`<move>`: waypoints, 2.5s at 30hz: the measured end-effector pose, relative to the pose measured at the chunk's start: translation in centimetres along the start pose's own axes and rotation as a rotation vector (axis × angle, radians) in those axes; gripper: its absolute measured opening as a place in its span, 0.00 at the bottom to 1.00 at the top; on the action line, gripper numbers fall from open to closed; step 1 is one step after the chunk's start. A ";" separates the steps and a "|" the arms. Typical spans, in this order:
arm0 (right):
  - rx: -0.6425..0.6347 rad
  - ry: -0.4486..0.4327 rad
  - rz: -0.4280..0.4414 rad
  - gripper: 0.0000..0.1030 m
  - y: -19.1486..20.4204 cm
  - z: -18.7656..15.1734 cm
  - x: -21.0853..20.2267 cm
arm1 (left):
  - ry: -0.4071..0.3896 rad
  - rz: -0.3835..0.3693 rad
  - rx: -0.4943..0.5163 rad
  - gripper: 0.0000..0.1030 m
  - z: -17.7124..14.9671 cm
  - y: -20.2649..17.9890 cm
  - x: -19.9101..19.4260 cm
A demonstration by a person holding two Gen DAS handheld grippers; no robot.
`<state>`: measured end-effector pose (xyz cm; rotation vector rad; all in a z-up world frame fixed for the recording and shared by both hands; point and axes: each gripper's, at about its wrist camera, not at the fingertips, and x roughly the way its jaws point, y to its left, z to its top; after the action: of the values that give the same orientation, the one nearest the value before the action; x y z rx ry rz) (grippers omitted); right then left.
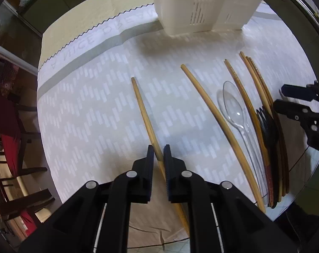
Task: Organize utensils
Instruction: 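Close the left tool on a wooden chopstick while the right tool grasps another chopstick, then lift both held chopsticks upright and carry them over the utensil holder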
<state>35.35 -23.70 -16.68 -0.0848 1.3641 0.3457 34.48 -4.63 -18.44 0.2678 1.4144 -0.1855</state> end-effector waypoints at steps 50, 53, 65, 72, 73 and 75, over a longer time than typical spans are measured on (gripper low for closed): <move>0.032 -0.345 0.122 0.07 -3.2 -4.9 -13.2 | -0.285 -0.093 -0.033 0.06 -3.0 0.4 -11.4; 0.030 -0.365 0.128 0.07 -3.4 -5.4 -14.0 | -0.323 -0.104 -0.022 0.06 -3.8 0.2 -12.7; -0.003 -0.448 0.138 0.07 -2.8 -5.6 -18.0 | -0.423 -0.120 -0.001 0.06 -4.1 -0.7 -16.9; -0.014 -0.471 0.134 0.07 -2.7 -5.2 -19.6 | -0.506 -0.144 0.017 0.06 -2.3 -1.3 -21.0; -0.014 -0.474 0.133 0.07 -2.7 -5.1 -19.8 | -0.531 -0.142 0.024 0.06 -1.7 -1.5 -22.2; -0.015 -0.478 0.133 0.07 -2.9 -5.0 -20.1 | -0.565 -0.139 0.029 0.06 -1.0 -1.7 -24.0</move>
<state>28.20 -31.59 1.27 0.0739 0.8957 0.4547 29.51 -6.74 5.04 0.1245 0.8687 -0.3656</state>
